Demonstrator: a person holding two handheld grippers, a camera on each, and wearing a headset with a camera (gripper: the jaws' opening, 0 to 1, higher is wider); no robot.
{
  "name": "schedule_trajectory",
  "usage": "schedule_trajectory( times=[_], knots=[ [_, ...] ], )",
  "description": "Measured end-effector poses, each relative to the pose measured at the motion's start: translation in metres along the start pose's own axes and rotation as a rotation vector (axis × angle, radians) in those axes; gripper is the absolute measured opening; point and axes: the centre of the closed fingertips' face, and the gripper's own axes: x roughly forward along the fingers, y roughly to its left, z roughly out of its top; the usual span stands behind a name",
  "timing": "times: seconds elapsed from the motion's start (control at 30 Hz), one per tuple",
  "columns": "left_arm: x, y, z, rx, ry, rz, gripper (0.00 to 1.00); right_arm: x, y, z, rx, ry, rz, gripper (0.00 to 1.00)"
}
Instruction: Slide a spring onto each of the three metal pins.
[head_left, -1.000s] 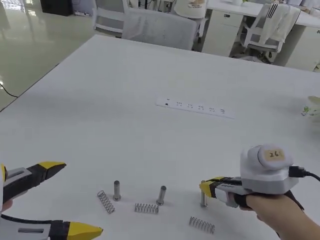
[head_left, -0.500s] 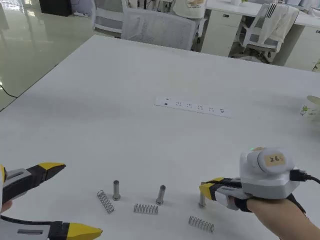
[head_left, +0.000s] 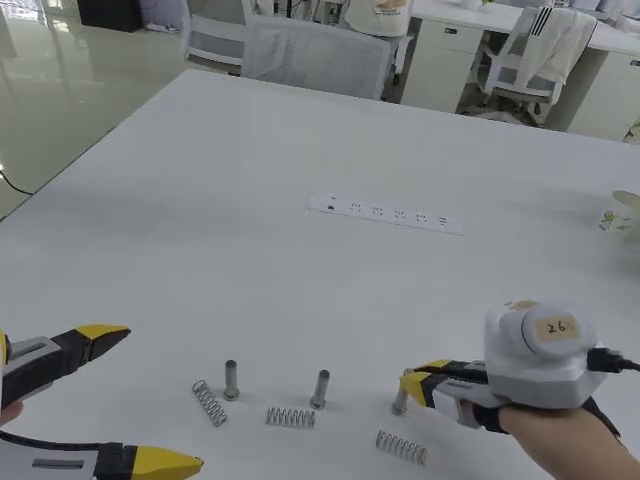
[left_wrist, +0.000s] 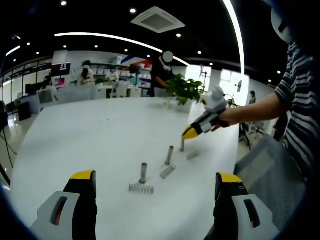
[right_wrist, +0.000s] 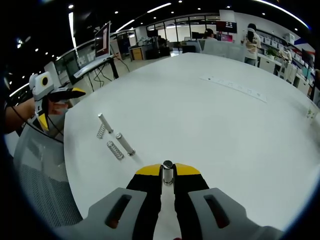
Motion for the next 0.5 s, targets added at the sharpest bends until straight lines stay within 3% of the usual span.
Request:
schedule_trajectory(
  times=[0.5],
  knots=[
    [0.0006, -0.0033, -0.0009, 0.000, 0.001, -0.007, 0.96, -0.0039, 0.0061, -0.0055, -0.062, 0.021, -0.005, 0.06]
  ],
)
